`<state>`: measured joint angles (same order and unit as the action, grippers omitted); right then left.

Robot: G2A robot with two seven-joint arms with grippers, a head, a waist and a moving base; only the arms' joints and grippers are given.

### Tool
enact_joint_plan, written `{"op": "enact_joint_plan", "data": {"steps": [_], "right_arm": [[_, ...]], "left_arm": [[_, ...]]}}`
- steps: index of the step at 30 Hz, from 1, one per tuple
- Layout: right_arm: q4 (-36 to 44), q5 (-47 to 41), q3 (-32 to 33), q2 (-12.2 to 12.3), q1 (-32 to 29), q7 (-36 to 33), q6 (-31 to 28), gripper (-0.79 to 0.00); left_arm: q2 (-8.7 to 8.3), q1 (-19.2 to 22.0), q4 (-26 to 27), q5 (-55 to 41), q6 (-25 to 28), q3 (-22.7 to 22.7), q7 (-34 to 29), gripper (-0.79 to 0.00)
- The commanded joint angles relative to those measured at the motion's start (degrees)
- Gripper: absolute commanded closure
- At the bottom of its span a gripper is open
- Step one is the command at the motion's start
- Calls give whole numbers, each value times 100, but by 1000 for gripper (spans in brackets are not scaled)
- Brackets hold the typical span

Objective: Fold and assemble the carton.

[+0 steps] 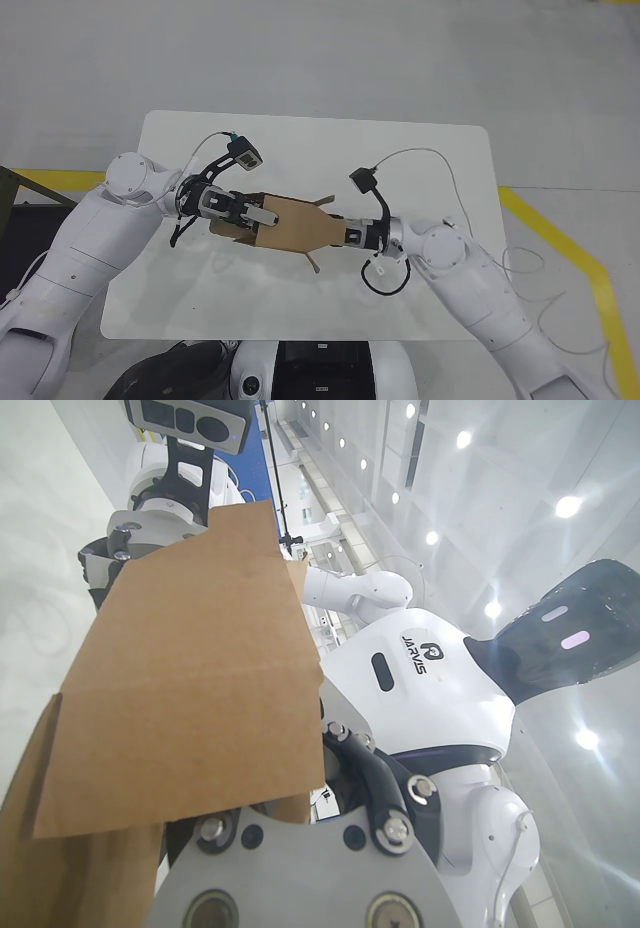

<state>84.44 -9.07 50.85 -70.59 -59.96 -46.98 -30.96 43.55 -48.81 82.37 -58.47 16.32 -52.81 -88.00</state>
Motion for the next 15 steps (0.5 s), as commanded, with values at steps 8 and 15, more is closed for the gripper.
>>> {"op": "enact_joint_plan", "data": {"steps": [8,15], "right_arm": [[278,248,90,39,-154,87,230,0],[440,383,173,69,-259,137,324,0]], "left_arm": [[0,-1,1,4,0,-1,0,0],[0,-1,1,4,0,-1,0,0]]}}
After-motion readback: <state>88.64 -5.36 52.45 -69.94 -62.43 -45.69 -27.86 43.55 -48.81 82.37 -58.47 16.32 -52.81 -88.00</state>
